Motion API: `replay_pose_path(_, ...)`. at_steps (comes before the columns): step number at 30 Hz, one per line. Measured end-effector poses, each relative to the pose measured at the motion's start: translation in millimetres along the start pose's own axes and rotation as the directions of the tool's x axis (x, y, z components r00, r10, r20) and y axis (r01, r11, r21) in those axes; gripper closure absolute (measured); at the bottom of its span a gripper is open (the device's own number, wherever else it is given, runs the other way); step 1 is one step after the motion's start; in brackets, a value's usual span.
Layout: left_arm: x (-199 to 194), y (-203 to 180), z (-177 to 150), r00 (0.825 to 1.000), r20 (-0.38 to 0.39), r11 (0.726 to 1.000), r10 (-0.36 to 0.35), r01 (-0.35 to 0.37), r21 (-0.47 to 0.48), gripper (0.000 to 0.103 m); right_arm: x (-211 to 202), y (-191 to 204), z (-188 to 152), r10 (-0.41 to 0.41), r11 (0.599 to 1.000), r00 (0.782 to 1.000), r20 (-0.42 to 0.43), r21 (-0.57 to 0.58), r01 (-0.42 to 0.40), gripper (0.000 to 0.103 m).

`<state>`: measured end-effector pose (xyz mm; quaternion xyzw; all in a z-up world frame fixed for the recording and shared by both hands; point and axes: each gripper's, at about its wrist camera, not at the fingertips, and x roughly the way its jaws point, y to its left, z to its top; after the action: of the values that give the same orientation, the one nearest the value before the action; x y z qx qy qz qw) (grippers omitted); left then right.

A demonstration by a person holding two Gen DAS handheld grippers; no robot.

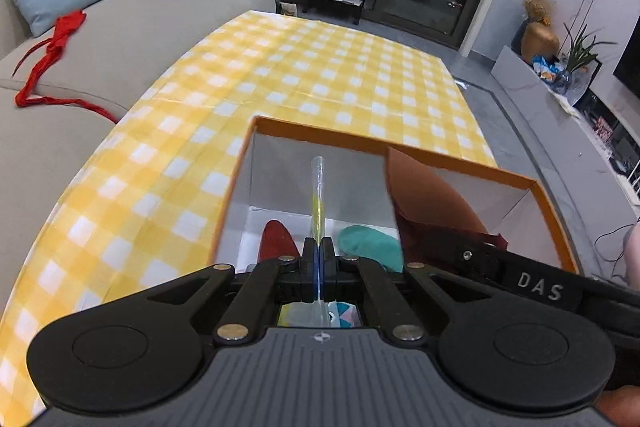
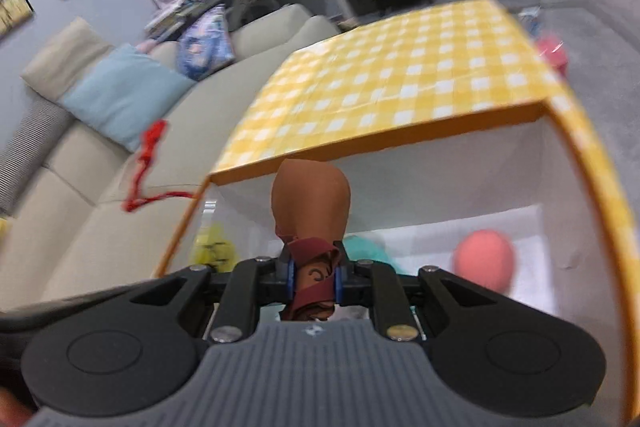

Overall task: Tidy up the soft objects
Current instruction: 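Carry the clear bag with the left tool while the right tool carries the brown pouch into the box, then open the left tool to drop the clear bag while the right tool releases the brown pouch inside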

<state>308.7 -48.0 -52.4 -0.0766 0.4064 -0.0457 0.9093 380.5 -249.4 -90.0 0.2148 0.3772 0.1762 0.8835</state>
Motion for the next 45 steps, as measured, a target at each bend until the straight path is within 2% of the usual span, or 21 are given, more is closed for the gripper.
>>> replay_pose_path(1, 3, -2, 0, 1.000, 0.001, 1.000, 0.010, -0.010, 0.003, 0.103, 3, -6, 0, 0.035, 0.999, 0.999, -0.012, 0.039, -0.034, 0.088)
replay_pose_path(5, 14, -5, 1, 1.000, -0.006, 0.999, 0.023, -0.023, -0.028, 0.102, 11, -11, 3, 0.044, 0.996, 0.999, -0.028, 0.077, -0.042, 0.088)
replay_pose_path(8, 18, -9, 3, 0.997, 0.026, 0.996, 0.077, -0.076, -0.041, 0.097, 12, -14, 3, 0.054, 0.993, 0.998, -0.031, 0.103, -0.050, 0.088)
replay_pose_path(9, 18, -9, 3, 0.995, 0.034, 0.995, 0.089, -0.087, -0.046, 0.092, 14, -16, 3, 0.052, 0.992, 0.998, -0.038, 0.114, -0.047, 0.088)
replay_pose_path(10, 22, -9, 5, 0.995, 0.033, 0.995, 0.090, -0.088, -0.054, 0.081, 14, -18, 3, 0.053, 0.991, 0.998, -0.041, 0.129, -0.047, 0.088)
replay_pose_path(12, 26, -6, 8, 0.997, 0.016, 0.993, 0.071, -0.069, -0.101, 0.065, 11, -27, 1, 0.086, 0.980, 0.996, -0.024, 0.183, -0.080, 0.088)
replay_pose_path(14, 29, -2, 9, 0.999, 0.005, 0.989, 0.032, -0.031, -0.142, 0.056, 7, -35, 1, 0.083, 0.975, 0.997, -0.010, 0.206, -0.079, 0.088)
replay_pose_path(17, 31, -4, 10, 1.000, 0.011, 0.991, 0.019, -0.017, -0.136, 0.045, 4, -43, 3, 0.049, 0.972, 0.999, 0.000, 0.231, -0.047, 0.088)
replay_pose_path(20, 26, -10, 10, 1.000, 0.021, 0.991, 0.015, -0.012, -0.133, 0.025, 3, -47, 6, 0.043, 0.960, 0.999, -0.005, 0.275, -0.040, 0.088)
replay_pose_path(21, 24, -11, 10, 0.999, 0.037, 0.990, 0.004, 0.001, -0.144, 0.015, 3, -47, 7, 0.040, 0.960, 0.999, -0.008, 0.279, -0.036, 0.088)
replay_pose_path(22, 21, -12, 9, 0.998, 0.060, 0.987, -0.006, 0.015, -0.158, 0.009, 2, -46, 8, 0.028, 0.960, 1.000, -0.012, 0.281, -0.024, 0.088)
replay_pose_path(24, 15, -14, 9, 0.996, 0.093, 0.986, 0.007, 0.009, -0.166, 0.009, 2, -43, 9, 0.000, 0.964, 1.000, -0.023, 0.266, 0.006, 0.087)
replay_pose_path(27, 15, -21, 16, 0.993, 0.050, 0.987, 0.110, -0.104, -0.120, 0.009, 4, -34, 10, -0.042, 0.975, 0.998, -0.041, 0.215, 0.050, 0.083)
replay_pose_path(29, 11, -20, 17, 0.986, 0.053, 0.983, 0.157, -0.151, -0.108, 0.009, 5, -33, 11, -0.055, 0.975, 0.997, -0.053, 0.212, 0.066, 0.082)
replay_pose_path(35, 0, -8, 20, 0.990, 0.068, 0.980, 0.120, -0.108, -0.168, 0.009, 7, -37, 10, -0.088, 0.966, 0.994, -0.072, 0.238, 0.103, 0.083)
replay_pose_path(39, -6, -13, 17, 0.988, 0.069, 0.986, 0.140, -0.133, -0.101, 0.009, 9, -43, 10, -0.098, 0.965, 0.990, -0.096, 0.236, 0.119, 0.082)
replay_pose_path(41, -8, -14, 15, 0.986, 0.082, 0.986, 0.144, -0.136, -0.092, 0.009, 7, -45, 12, -0.110, 0.962, 0.990, -0.092, 0.241, 0.129, 0.077)
replay_pose_path(43, -8, -15, 14, 0.989, 0.070, 0.989, 0.130, -0.124, -0.080, 0.009, 6, -46, 12, -0.124, 0.961, 0.988, -0.088, 0.239, 0.142, 0.071)
replay_pose_path(45, -7, -16, 12, 0.994, 0.062, 0.995, 0.092, -0.089, -0.047, 0.009, 6, -43, 12, -0.147, 0.962, 0.985, -0.087, 0.217, 0.163, 0.071)
